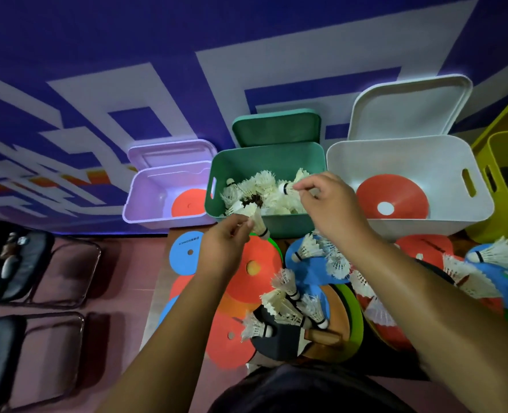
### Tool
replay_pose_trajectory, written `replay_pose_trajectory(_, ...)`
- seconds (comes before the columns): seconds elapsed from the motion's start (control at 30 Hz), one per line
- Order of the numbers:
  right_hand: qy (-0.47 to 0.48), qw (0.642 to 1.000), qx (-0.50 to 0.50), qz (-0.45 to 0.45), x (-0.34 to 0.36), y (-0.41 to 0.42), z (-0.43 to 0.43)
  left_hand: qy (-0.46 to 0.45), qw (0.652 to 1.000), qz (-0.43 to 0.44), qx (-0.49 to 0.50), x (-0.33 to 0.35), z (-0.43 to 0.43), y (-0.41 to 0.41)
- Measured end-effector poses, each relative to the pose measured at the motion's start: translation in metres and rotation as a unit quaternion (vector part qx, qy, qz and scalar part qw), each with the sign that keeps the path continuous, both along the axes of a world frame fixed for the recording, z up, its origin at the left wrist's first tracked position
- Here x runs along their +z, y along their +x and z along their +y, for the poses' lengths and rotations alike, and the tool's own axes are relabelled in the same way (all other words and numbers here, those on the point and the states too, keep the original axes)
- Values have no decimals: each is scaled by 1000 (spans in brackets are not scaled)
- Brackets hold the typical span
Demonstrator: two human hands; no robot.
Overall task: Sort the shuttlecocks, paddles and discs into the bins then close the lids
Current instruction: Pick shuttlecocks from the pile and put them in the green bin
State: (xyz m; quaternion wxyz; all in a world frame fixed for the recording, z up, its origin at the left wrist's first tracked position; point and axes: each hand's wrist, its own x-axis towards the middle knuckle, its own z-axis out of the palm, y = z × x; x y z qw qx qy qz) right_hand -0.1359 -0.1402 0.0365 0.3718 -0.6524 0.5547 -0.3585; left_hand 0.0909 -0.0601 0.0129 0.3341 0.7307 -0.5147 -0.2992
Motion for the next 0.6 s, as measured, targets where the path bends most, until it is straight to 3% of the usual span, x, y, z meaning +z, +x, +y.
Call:
replay_pose_trajectory(0.17, -52, 997, -14, 49, 8, 18, -49, -9, 1000, 16, 8, 16, -1, 14)
replay_pose_trajectory(0.33, 71, 970, 114, 202, -7, 30, -68, 2, 1000, 23, 7, 16, 4, 27)
replay_pose_trajectory(0.6, 85, 986, 80, 123, -22, 30, -24, 9, 998, 63, -4, 2, -7, 38)
